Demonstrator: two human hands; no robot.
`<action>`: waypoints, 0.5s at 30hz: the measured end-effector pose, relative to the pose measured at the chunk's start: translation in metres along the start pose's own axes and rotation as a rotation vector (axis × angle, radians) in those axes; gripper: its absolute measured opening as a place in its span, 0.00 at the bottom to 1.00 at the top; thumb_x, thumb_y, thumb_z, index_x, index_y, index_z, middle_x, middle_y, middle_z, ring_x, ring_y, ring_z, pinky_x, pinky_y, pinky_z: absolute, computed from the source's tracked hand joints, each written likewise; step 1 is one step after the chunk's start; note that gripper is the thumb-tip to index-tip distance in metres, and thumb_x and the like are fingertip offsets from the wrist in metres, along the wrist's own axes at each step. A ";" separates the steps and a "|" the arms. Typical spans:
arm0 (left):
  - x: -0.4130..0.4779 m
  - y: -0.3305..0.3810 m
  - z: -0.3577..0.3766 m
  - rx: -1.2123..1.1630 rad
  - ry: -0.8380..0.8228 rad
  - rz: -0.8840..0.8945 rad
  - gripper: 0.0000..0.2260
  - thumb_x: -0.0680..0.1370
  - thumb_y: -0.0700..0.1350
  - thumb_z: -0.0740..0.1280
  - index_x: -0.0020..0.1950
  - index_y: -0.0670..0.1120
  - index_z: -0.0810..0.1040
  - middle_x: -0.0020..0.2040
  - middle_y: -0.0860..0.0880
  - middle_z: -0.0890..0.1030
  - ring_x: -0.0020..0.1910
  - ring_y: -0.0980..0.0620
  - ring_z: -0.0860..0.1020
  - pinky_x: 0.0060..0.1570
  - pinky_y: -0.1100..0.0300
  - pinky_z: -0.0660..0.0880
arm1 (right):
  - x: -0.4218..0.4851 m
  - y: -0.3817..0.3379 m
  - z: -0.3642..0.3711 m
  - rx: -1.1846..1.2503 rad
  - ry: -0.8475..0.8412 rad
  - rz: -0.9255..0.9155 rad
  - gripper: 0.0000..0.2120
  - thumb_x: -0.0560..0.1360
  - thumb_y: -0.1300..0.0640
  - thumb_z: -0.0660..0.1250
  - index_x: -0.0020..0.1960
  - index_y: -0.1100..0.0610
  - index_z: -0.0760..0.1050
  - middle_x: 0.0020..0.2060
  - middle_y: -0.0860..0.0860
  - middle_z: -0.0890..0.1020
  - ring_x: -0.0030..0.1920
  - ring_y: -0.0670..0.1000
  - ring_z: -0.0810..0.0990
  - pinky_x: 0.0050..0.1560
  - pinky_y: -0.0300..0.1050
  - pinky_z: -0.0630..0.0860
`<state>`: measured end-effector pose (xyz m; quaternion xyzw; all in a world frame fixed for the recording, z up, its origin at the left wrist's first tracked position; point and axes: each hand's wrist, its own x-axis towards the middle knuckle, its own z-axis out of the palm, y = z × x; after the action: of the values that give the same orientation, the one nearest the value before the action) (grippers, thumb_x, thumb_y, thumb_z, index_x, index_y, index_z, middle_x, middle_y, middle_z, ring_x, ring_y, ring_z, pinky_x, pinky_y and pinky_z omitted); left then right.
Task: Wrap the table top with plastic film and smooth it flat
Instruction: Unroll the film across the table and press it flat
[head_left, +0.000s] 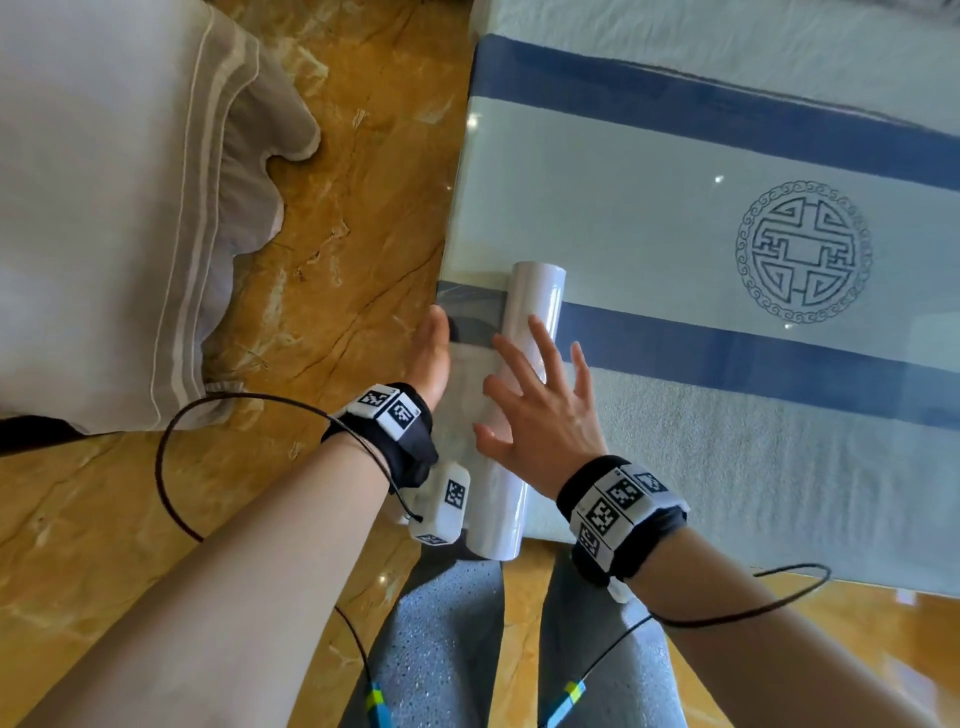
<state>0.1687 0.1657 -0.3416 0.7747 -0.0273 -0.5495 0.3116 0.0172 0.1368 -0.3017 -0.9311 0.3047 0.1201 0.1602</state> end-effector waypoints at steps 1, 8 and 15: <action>0.003 0.000 -0.002 -0.009 0.020 0.007 0.28 0.83 0.59 0.43 0.79 0.46 0.49 0.80 0.47 0.49 0.78 0.50 0.50 0.74 0.56 0.46 | 0.000 0.002 0.001 -0.038 0.014 -0.016 0.17 0.72 0.43 0.67 0.55 0.52 0.78 0.73 0.52 0.70 0.79 0.59 0.55 0.72 0.72 0.54; 0.015 0.005 -0.006 0.107 0.103 0.078 0.25 0.84 0.55 0.45 0.79 0.45 0.52 0.79 0.46 0.53 0.77 0.49 0.53 0.72 0.59 0.49 | -0.005 0.017 0.001 -0.251 0.136 -0.237 0.08 0.71 0.51 0.69 0.50 0.48 0.82 0.56 0.48 0.81 0.69 0.58 0.72 0.75 0.68 0.54; 0.020 -0.001 -0.019 0.142 0.152 0.055 0.26 0.84 0.54 0.46 0.79 0.44 0.49 0.79 0.46 0.50 0.78 0.49 0.51 0.73 0.58 0.46 | -0.008 0.014 0.004 -0.265 0.099 -0.019 0.13 0.67 0.48 0.72 0.50 0.52 0.81 0.58 0.54 0.78 0.68 0.61 0.72 0.73 0.69 0.58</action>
<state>0.1926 0.1669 -0.3549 0.8333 -0.0637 -0.4769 0.2722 0.0018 0.1321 -0.3063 -0.9518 0.2849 0.1118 0.0218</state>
